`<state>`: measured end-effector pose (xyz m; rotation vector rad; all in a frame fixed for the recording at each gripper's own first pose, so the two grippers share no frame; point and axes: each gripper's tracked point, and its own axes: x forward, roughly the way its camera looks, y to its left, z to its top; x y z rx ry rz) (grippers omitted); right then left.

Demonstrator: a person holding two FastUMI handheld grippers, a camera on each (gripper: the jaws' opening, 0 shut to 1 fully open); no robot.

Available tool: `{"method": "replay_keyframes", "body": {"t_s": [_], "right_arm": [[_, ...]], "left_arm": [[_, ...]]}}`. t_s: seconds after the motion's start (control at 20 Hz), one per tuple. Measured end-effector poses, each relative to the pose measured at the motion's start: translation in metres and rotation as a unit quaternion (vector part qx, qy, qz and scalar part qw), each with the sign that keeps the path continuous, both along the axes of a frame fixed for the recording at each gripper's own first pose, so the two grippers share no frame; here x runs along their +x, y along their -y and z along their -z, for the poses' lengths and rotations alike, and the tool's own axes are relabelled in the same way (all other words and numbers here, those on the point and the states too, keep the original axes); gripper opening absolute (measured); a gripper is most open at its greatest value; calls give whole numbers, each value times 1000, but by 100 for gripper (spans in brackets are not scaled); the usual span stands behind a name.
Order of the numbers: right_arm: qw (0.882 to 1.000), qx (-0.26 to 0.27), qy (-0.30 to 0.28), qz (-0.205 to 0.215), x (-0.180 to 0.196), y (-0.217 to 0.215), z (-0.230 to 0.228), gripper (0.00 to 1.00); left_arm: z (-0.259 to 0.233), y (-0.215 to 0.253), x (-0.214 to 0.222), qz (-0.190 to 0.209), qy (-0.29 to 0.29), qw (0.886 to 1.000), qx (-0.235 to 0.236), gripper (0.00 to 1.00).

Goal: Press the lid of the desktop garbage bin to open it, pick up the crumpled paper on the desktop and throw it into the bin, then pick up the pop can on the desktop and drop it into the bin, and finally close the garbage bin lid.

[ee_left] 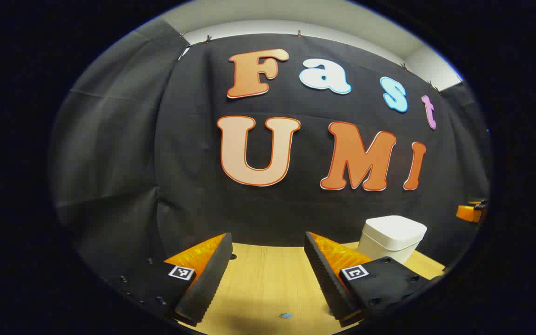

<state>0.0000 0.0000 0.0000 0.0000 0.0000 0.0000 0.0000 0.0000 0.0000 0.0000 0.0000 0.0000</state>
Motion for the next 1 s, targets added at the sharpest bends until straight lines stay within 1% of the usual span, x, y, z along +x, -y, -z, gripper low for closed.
{"method": "replay_keyframes", "body": {"t_s": [0.1,0.2,0.4,0.55,0.75,0.9,1.0], "right_arm": [[1000,-3,-12,-10,5,3,3,98],[1000,-5,-15,-7,6,24,3,98],[1000,4,-17,-24,8,32,2,98],[999,-2,-17,-36,13,34,2,98],[999,9,-29,-41,15,29,4,98],[999,-5,-30,-27,12,23,2,98],[999,-17,-28,-25,10,15,-1,98]], "left_arm": [[-1,-1,-8,-17,5,1000,2,99],[-4,0,-14,-32,8,999,7,99],[-6,-1,-22,-55,8,998,10,98],[-5,-4,-28,-70,7,998,5,99],[-6,-13,-27,-64,7,998,19,99],[-12,-21,-19,-53,8,998,33,99],[-19,-27,-13,-46,15,998,38,99]]}}
